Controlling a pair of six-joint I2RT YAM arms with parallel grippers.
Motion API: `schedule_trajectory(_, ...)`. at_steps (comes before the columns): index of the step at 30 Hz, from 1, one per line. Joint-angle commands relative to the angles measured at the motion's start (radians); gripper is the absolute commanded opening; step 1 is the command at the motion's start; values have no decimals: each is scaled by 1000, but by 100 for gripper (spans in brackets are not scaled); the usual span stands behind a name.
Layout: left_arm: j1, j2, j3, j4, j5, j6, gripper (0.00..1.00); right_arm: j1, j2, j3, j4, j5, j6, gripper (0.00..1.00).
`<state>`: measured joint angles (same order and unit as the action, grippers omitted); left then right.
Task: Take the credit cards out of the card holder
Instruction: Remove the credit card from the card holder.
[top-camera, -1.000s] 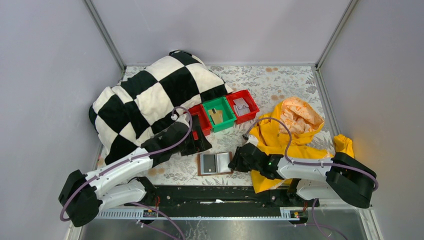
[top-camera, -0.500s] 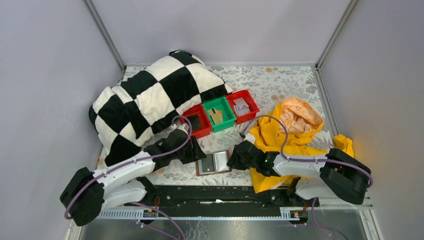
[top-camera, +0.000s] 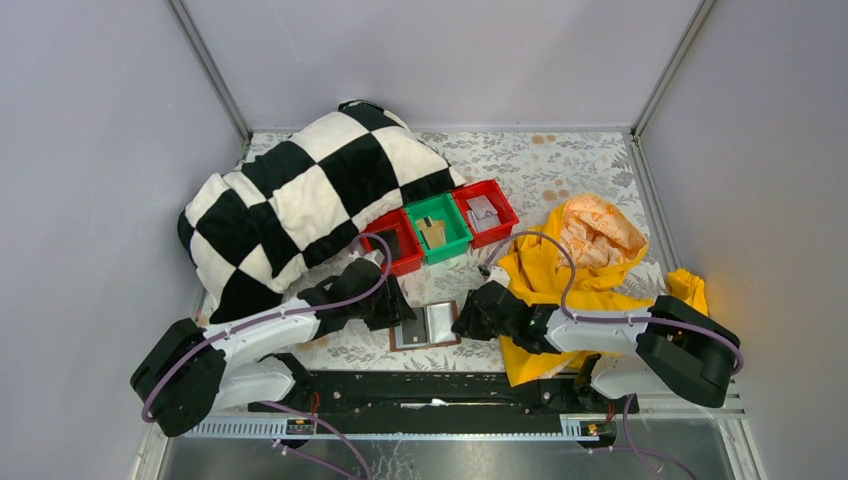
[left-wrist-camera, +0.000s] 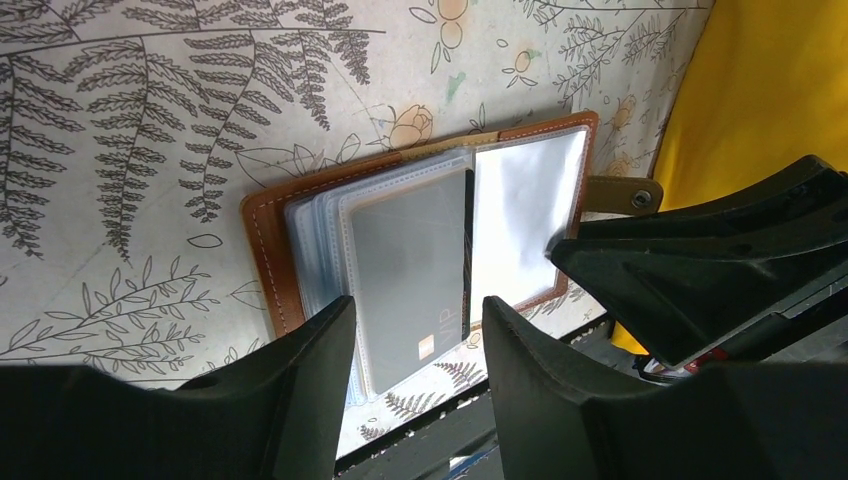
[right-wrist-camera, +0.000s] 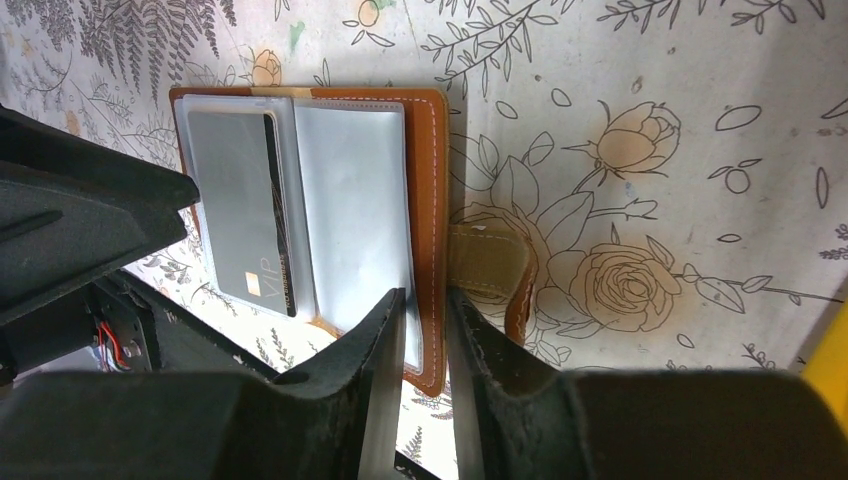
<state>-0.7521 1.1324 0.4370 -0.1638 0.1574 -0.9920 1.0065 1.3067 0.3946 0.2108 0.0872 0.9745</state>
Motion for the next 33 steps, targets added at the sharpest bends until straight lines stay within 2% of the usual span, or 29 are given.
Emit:
schedule_trajectory(1,5,13,20,23,0,17,55,-6,24,-14,-18,-8,-2,28)
schedule_trajectory(10,6,32,27,66,65,13,52,-8,38,-13,-5,-13,-5,29)
schedule_trajectory(19,79,8,22,140,218,41,52,-8,28,-16,-11,-13,-9,29)
schedule_trajectory(33,83,57,-17,281,337,-9,51,-8,34,-16,-10,-16,-8,29)
